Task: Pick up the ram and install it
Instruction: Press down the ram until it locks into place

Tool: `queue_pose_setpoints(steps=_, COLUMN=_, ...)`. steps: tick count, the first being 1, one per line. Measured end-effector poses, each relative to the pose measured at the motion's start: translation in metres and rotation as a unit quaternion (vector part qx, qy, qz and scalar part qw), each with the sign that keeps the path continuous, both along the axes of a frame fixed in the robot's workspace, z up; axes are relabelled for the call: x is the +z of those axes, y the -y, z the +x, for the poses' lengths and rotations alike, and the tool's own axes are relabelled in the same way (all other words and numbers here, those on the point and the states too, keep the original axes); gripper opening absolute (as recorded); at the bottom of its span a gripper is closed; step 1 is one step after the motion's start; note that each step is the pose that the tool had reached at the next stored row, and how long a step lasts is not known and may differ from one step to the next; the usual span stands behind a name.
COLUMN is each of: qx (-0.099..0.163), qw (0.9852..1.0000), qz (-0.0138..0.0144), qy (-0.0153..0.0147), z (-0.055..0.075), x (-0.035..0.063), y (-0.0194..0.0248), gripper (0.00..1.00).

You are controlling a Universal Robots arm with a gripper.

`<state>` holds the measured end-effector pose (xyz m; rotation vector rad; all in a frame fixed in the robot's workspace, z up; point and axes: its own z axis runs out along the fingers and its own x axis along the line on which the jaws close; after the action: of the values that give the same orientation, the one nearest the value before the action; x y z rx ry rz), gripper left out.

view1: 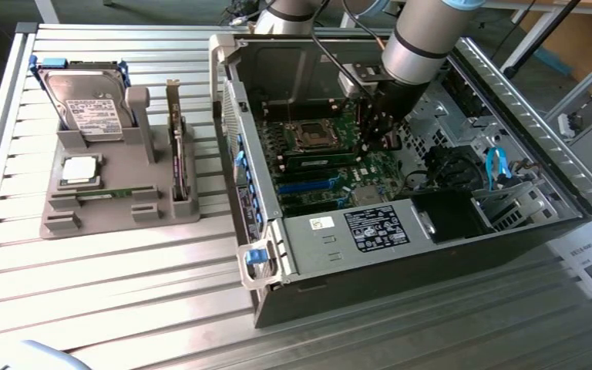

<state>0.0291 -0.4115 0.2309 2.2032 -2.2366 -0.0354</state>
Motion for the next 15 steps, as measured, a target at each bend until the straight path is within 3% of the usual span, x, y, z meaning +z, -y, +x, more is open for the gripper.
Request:
queue_pose_setpoints(steps=5, qx=0.0, qw=1.0, qz=0.0005, qy=0.0001, z=0.0, x=0.0009, y=-0.0001, gripper=0.1)
queue_pose_setpoints(steps=15, qx=0.0, qw=1.0, qz=0.0, qy=0.0, z=0.0, x=0.0217, y=0.0, gripper=0.1)
